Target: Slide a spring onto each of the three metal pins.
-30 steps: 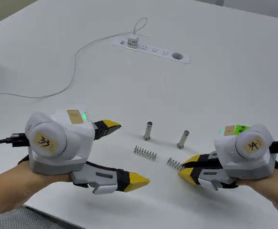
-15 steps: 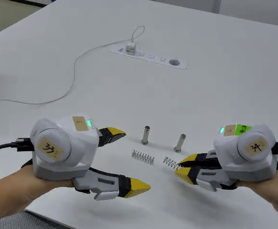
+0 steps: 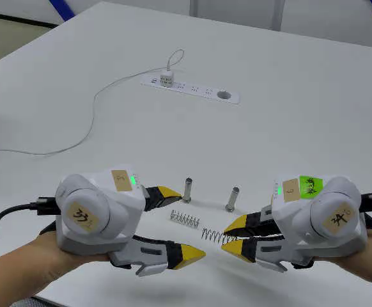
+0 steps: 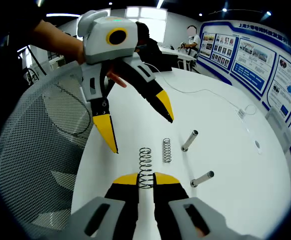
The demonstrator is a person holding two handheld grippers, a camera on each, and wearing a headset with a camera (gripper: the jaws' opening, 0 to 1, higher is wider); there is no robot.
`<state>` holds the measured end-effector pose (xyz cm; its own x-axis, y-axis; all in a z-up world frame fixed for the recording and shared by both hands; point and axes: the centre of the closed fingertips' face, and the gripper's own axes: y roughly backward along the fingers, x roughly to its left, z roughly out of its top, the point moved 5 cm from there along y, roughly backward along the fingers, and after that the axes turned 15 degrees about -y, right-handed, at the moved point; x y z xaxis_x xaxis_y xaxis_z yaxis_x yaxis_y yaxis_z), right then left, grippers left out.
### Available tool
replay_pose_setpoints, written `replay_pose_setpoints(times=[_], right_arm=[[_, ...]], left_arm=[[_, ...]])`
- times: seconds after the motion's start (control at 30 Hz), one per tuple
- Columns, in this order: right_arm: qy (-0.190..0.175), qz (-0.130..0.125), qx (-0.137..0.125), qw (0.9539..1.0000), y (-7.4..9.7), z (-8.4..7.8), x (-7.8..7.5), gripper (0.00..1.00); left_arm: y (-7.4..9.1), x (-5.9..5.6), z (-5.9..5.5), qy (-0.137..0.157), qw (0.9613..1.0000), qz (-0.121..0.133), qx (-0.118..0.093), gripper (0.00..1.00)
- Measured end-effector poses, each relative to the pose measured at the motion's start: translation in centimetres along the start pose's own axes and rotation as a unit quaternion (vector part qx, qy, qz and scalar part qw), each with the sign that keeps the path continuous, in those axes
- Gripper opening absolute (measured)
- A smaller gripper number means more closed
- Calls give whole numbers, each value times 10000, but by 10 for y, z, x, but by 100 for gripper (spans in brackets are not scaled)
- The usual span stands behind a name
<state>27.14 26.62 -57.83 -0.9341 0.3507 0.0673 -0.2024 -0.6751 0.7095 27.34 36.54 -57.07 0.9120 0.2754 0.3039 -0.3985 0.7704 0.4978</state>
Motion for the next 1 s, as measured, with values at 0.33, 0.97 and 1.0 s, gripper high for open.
replay_pose_setpoints(times=[0.33, 0.97, 1.0], right_arm=[[108, -43, 49, 9999, 0, 7, 2, 10], [315, 46, 254, 9992, 2, 7, 9, 10], [339, 66, 280, 9990, 2, 7, 11, 10]], left_arm=[[-9, -3, 2, -323, 9992, -132, 212, 42], [-17, -17, 14, -985, 9918, -814, 57, 14], [-17, -19, 14, -1129, 9898, -870, 52, 14]])
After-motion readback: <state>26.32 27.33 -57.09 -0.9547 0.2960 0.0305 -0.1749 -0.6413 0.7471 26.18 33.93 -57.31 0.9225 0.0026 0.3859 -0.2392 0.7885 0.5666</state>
